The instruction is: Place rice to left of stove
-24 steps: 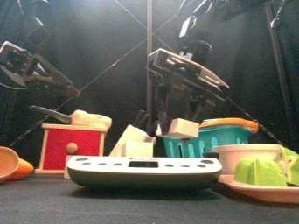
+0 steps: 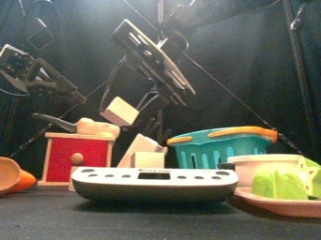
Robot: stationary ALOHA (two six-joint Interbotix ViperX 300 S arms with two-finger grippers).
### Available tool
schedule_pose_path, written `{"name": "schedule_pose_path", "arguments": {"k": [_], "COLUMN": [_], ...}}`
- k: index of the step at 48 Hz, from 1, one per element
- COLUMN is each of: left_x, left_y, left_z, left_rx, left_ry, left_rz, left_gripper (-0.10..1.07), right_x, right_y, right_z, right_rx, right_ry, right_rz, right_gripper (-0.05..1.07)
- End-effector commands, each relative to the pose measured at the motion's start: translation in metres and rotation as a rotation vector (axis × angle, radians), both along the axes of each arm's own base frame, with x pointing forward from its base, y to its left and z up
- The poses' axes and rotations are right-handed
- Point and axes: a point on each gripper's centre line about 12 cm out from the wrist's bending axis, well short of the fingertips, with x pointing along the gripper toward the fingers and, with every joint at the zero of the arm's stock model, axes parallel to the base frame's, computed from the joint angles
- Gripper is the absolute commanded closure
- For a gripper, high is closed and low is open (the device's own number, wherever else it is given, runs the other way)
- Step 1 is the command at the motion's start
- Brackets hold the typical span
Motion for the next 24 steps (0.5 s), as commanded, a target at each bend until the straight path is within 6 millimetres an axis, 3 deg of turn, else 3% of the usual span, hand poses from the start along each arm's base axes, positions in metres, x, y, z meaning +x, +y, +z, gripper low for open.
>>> {"name": "schedule_pose_path", "arguments": {"k": [1,11,24], "left_x": [0.002,0.002,0.001], "left_y": [0.001,0.001,0.001], "left_z": [0.005,0.006,0.006], "left_rx": [0.001,0.005,0.005], "left_ry": [-0.015,-0.020,-0.023], "left_rz": [0.003,0.003,0.002], "left_gripper": [0.02,0.02,0.02], "right_x": [-0.004,-0.034,-0.043], "right_y": [-0.005,-0.010,-0.011], "right_z": [0.023,0.024,0.027], "right_rx": [-0.009,-0.034,-0.036], "right_ry": [-0.013,0.142,0.162], "right_rz": [-0.017,-0.075,-0.084], "right_gripper": [0.34,0.34,0.34]}}
